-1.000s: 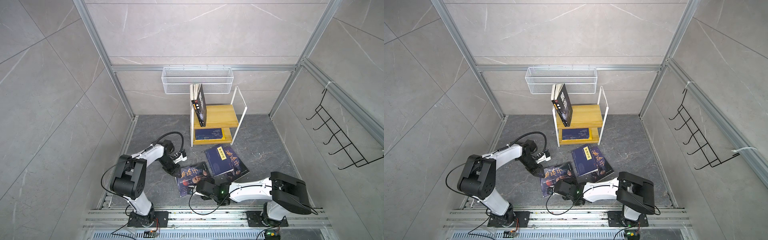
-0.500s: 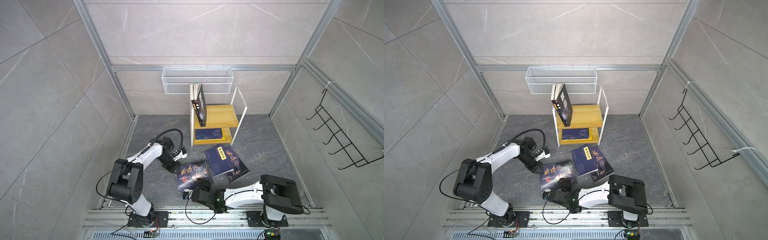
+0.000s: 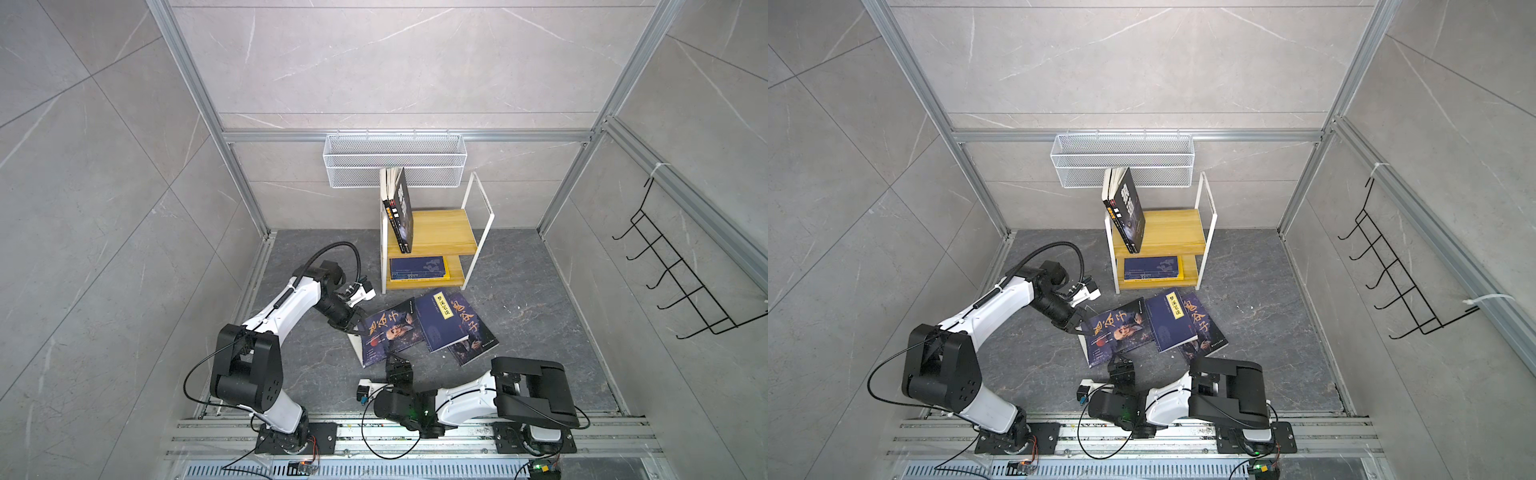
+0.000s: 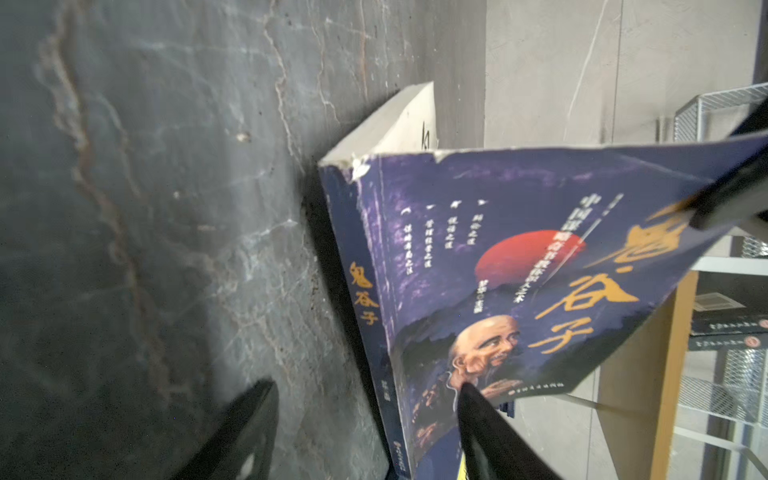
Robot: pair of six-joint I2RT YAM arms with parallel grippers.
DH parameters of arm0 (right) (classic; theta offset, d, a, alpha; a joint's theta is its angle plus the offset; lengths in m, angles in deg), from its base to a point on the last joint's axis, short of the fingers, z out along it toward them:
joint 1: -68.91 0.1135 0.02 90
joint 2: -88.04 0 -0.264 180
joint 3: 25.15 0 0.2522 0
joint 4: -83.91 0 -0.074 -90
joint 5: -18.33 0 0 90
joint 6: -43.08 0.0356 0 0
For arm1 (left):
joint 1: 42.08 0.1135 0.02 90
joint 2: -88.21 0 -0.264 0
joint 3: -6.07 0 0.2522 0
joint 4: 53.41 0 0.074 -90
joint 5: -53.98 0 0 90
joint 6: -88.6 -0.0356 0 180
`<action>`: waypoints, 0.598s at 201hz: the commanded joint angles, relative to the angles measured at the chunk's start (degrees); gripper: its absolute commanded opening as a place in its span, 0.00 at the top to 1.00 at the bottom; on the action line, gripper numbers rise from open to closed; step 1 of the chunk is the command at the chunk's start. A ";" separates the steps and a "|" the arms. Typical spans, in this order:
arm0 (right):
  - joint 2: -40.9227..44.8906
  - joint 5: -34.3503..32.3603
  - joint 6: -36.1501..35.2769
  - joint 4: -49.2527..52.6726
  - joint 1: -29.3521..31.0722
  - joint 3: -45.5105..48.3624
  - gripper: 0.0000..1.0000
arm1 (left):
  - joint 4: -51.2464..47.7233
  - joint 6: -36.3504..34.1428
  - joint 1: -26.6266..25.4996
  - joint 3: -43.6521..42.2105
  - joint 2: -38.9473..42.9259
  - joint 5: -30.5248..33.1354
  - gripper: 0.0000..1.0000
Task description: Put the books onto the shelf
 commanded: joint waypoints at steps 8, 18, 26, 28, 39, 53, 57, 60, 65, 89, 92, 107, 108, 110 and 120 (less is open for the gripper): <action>-3.74 -2.86 -6.20 -10.34 -0.34 2.46 0.24 | -3.69 1.53 0.84 4.06 2.62 -4.30 1.00; -4.42 -3.29 -7.19 -13.00 -0.76 2.78 0.24 | -4.27 1.82 1.44 4.72 3.11 -4.86 1.00; -5.10 -3.30 -7.80 -15.02 -1.20 2.83 0.24 | -4.39 2.01 1.69 4.79 3.60 -5.54 1.00; -5.32 -3.26 -7.89 -15.60 -1.36 2.89 0.24 | -4.39 2.08 1.75 4.77 3.66 -5.58 1.00; -6.46 -3.13 -9.15 -18.93 -2.03 2.92 0.23 | -4.39 2.11 1.77 4.39 4.03 -6.63 1.00; -8.09 -3.49 -11.71 -23.76 -3.10 2.75 0.22 | -4.48 2.11 1.94 3.66 4.04 -7.29 1.00; -8.55 -3.64 -12.69 -25.53 -3.39 2.66 0.22 | -4.48 2.06 1.95 3.43 3.97 -7.16 1.00; -8.97 -3.70 -13.47 -26.89 -3.59 2.65 0.22 | -4.40 1.98 2.02 3.29 3.95 -7.04 1.00; -9.51 -3.67 -14.74 -28.88 -3.91 2.57 0.22 | -4.26 1.93 2.04 3.07 4.04 -6.75 1.00; -12.56 -3.13 -20.56 -37.81 -5.32 1.64 0.24 | -3.62 2.10 2.17 2.48 4.16 -6.23 1.00; -12.86 -2.98 -21.24 -38.80 -5.47 1.54 0.24 | -3.66 2.17 2.20 2.48 4.23 -6.36 1.00; -14.81 -2.15 -24.52 -44.59 -6.32 0.95 0.26 | -3.64 2.46 2.49 2.48 4.39 -6.67 1.00; -14.86 -2.11 -24.68 -45.02 -6.38 0.88 0.27 | -3.66 2.46 2.52 2.48 4.43 -6.72 1.00; -15.16 -1.99 -25.03 -45.53 -6.48 0.76 0.27 | -3.68 2.44 2.51 2.48 4.46 -6.82 1.00; -16.44 -1.26 -26.89 -49.52 -7.02 0.19 0.32 | -3.52 2.46 2.48 2.27 4.47 -6.83 1.00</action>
